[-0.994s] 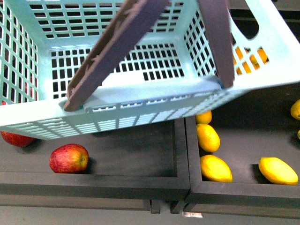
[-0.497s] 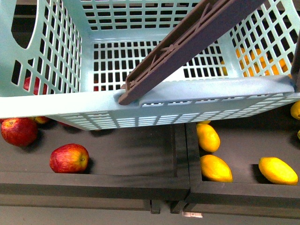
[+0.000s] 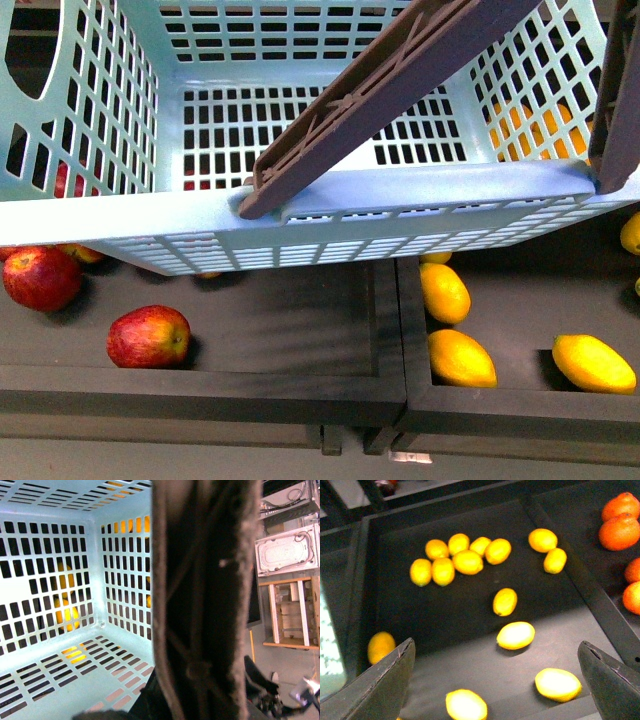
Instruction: Pick lemon and mango into basket
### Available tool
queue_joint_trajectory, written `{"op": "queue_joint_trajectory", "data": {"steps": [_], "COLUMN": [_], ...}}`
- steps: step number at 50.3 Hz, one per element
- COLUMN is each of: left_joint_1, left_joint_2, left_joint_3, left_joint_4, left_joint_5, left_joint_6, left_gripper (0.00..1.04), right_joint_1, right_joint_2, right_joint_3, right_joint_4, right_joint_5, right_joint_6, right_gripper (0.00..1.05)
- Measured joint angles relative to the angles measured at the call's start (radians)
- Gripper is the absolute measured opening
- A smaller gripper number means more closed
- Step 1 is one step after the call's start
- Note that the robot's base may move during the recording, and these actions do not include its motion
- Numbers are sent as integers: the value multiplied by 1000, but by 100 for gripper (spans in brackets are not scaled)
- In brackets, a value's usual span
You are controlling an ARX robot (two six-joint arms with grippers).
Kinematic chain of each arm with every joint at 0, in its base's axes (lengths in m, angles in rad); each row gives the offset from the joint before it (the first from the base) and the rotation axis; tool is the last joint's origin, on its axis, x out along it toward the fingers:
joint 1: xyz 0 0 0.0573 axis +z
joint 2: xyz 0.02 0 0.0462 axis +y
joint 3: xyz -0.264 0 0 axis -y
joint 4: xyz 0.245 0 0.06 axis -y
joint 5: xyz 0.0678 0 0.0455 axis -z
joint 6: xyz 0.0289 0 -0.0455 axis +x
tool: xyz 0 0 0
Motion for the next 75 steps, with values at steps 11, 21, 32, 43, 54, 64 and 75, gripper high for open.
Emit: {"op": "queue_joint_trajectory", "data": {"steps": [11,21,32,43,54,64,75], "left_joint_1": [0,0,-1,0,-1,0,0], "left_joint_2": [0,0,0,0,0,0,0], "left_joint_3": [0,0,0,0,0,0,0], "left_joint_4": [0,0,0,0,0,0,0], "left_joint_5": [-3,-1,0,-2,0,0,-1], "left_joint_6": [0,0,0,0,0,0,0], "left_gripper": [4,4,4,4,4,4,4], "right_joint_1": [-33,-10,6,8,11,20,21], "right_joint_2": [761,1101,1262,1341,1405,1463,1506], "right_joint_3": [386,682,845,904,931,950,971], "right_joint_4": [71,-60,-133,-168,-172,-175,-177], "right_joint_5": [42,87,104,130,132,129,131], "right_joint_6": [174,401,561,652,681,703,710], "right_gripper": [96,96,96,96,96,96,96]}}
